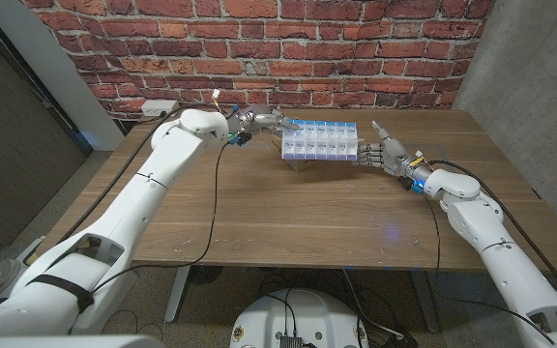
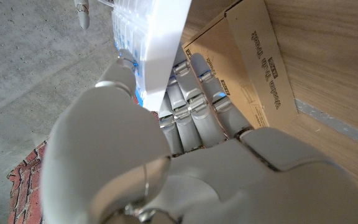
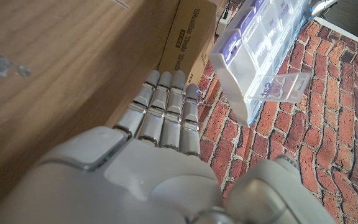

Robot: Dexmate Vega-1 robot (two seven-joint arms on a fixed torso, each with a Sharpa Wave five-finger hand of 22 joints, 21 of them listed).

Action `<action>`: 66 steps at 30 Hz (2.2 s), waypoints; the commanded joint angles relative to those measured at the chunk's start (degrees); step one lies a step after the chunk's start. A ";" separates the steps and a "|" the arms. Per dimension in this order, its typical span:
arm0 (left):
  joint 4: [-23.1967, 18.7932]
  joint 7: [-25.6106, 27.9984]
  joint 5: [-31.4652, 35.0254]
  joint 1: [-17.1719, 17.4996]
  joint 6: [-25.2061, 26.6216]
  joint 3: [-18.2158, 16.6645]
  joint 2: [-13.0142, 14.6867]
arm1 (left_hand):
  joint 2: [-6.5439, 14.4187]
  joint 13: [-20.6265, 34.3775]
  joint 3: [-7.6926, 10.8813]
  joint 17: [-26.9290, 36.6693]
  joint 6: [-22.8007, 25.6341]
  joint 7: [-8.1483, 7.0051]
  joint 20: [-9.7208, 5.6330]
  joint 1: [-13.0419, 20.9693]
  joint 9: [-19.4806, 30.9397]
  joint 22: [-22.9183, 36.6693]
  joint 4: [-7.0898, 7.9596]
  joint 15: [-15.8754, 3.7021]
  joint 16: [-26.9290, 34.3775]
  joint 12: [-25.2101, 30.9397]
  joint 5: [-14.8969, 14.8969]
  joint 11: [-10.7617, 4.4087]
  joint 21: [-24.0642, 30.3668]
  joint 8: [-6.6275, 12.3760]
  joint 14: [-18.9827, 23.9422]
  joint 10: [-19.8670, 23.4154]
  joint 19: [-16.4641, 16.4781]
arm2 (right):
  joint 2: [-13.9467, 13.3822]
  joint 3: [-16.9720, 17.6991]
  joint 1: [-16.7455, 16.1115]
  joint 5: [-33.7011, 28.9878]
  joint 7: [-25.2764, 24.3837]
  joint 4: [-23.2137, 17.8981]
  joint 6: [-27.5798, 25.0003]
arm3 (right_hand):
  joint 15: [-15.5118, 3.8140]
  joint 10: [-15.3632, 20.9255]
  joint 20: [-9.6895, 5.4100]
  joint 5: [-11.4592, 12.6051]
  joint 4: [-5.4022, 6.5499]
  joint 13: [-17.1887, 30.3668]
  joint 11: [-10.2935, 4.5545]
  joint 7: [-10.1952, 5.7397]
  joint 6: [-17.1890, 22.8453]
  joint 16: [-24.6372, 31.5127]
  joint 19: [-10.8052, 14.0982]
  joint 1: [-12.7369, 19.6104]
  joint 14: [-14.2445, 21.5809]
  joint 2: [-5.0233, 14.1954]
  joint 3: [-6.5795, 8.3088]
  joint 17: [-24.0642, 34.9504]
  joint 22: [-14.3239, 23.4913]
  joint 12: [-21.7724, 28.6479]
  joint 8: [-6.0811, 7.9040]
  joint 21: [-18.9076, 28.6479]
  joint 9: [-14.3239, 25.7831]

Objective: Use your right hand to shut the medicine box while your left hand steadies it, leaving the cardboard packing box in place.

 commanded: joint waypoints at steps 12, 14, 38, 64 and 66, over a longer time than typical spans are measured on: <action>1.04 -0.17 2.03 -1.80 1.14 1.49 -1.95 | 4.59 0.58 1.84 0.20 2.13 1.42 -3.00 5.24 0.33 0.15 -0.23 -1.40 0.34 -0.06 0.29 -2.22 0.95 0.16 1.14 2.51 -0.50 | -3.78 -1.29 0.46 -0.15 5.62 -0.29 -2.12 | -0.65 -0.85 -0.25 0.36 -2.04 0.38 -0.63 -0.07 -1.52 -1.00 -1.02 5.31 -0.48 3.29 1.90 0.12 0.13 -0.98 -1.12 -0.51 0.26; 1.25 -0.58 2.37 -2.16 1.30 1.91 -1.92 | 4.57 0.64 1.88 0.22 2.19 1.39 -2.97 5.25 0.33 0.14 -0.24 -1.41 0.34 -0.08 0.29 -2.18 1.03 0.16 1.14 2.51 -0.56 | -3.90 -1.34 0.48 -0.17 5.61 -0.51 -2.66 | -0.62 -1.18 -0.20 0.30 -2.14 0.40 -0.68 -0.05 -1.60 -1.07 -1.15 5.35 -0.48 2.98 1.72 0.12 0.13 -1.16 -1.22 -0.58 0.27; 1.14 0.78 4.83 -2.44 2.86 1.80 -3.97 | 4.38 1.28 2.21 0.40 2.20 1.26 -3.11 5.17 0.46 0.07 -0.22 -1.47 0.27 -0.29 0.29 -2.30 1.89 -0.09 1.12 2.56 -1.14 | -5.15 -3.41 4.39 0.31 12.85 4.44 -0.09 | -0.78 -5.11 -0.25 -0.24 -5.65 0.71 -1.51 0.33 -6.47 -3.21 -3.72 13.73 -4.18 6.07 4.29 0.30 0.21 -3.77 -3.91 -1.98 0.44; 1.55 1.97 2.33 -0.87 0.13 -0.35 -5.35 | 4.29 1.90 2.57 0.61 2.20 1.24 -3.17 5.01 0.77 -0.03 -0.14 -1.45 0.21 -0.55 0.33 -2.36 2.95 -0.25 1.06 2.56 -1.33 | 0.69 -0.58 4.47 5.19 12.10 9.59 5.16 | -5.30 3.82 -2.98 -4.98 -4.06 0.71 -3.86 -3.57 2.13 -0.97 -0.41 21.92 4.45 14.43 11.46 0.67 0.95 -2.01 -2.01 -0.12 0.42; 1.71 2.07 2.30 -0.87 -0.03 -0.19 -5.42 | 4.25 1.95 2.62 0.62 2.30 1.18 -3.19 5.05 0.72 -0.04 -0.18 -1.52 0.19 -0.53 0.34 -2.42 3.05 -0.28 1.04 2.68 -1.35 | 1.50 -0.23 4.56 5.88 12.06 10.31 5.71 | -5.57 4.56 -3.39 -4.91 -2.76 0.71 -4.04 -3.91 2.70 -0.66 -0.47 20.87 5.35 14.77 11.61 0.88 1.11 -1.89 -2.04 0.02 0.42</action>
